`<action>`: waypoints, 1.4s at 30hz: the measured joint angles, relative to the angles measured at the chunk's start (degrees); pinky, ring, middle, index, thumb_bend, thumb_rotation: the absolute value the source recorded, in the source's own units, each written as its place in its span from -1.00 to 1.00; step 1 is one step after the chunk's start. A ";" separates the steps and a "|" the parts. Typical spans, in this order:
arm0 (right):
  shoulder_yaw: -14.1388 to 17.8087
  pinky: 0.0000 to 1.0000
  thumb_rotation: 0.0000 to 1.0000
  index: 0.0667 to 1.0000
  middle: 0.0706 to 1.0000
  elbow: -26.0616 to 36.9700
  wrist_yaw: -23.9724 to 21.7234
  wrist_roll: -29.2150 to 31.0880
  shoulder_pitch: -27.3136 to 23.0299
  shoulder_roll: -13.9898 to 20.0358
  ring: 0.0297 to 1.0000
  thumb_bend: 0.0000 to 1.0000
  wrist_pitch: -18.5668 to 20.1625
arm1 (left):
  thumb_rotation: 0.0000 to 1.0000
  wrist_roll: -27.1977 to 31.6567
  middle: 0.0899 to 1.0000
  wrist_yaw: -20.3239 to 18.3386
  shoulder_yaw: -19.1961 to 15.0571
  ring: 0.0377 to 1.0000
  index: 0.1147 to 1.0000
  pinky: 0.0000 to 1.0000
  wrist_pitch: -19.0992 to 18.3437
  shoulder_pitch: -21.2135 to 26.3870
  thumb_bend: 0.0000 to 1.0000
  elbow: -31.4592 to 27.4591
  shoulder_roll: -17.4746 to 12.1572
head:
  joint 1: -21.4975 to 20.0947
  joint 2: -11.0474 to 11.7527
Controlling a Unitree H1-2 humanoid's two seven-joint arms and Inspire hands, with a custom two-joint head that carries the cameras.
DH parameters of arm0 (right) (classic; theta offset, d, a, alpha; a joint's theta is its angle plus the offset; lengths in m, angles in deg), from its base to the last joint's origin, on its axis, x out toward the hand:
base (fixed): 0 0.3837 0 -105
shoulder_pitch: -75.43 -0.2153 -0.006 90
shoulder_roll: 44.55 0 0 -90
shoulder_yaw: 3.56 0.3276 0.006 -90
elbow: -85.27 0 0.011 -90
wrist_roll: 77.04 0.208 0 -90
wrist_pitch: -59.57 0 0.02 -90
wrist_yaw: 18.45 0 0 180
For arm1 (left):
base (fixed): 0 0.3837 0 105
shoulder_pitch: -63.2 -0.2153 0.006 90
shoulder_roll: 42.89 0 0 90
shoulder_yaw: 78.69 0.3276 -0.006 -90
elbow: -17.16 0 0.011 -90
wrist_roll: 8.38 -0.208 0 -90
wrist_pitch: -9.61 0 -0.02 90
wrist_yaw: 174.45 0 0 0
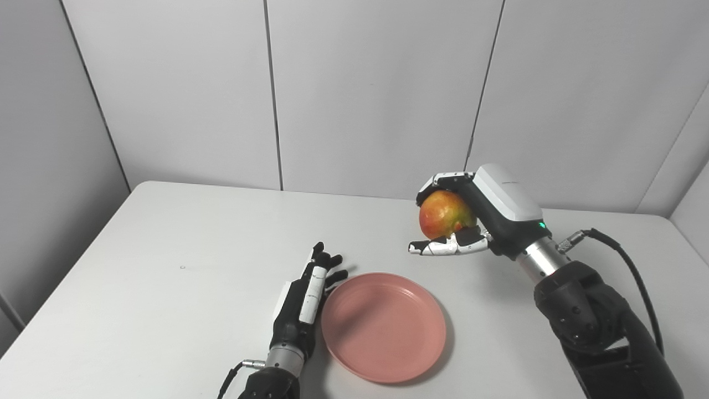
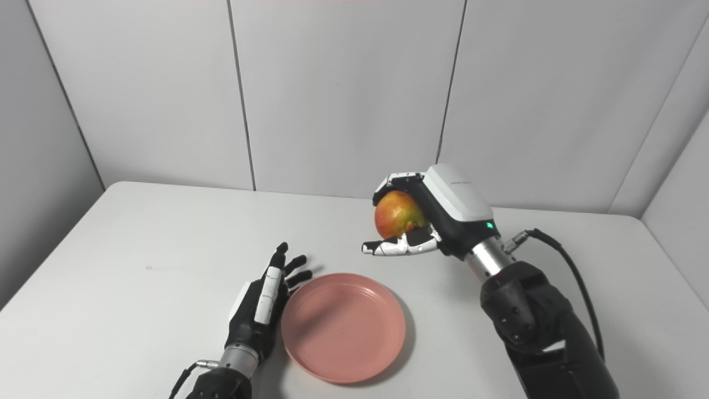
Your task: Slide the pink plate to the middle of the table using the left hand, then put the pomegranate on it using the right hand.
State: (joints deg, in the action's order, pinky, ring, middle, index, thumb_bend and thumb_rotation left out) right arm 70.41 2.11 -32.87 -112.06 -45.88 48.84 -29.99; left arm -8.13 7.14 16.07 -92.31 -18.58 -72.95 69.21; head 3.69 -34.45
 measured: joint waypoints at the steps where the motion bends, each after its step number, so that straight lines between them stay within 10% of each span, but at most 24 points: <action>1: -0.25 -0.50 -0.33 -0.25 -0.35 0.12 -0.48 -0.02 0.12 -0.25 -0.43 0.05 0.00 | 0.92 -0.03 0.75 0.00 0.00 0.65 1.00 0.63 0.00 0.00 0.84 0.00 0.06 | -0.08 -0.09; 42: -14.13 -0.35 -0.47 0.06 -0.17 -11.65 -5.51 -11.46 0.82 -4.98 -0.25 -0.03 -3.18 | 0.95 -0.37 0.74 0.10 -0.32 0.63 1.00 0.60 0.05 1.04 0.90 1.18 0.31 | 1.50 -1.14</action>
State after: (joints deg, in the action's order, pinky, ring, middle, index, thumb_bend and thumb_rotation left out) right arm 56.28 -9.54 -38.38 -123.52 -45.06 43.86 -33.17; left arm -8.50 7.23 15.75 -92.25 -17.54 -71.77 69.52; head 5.19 -35.60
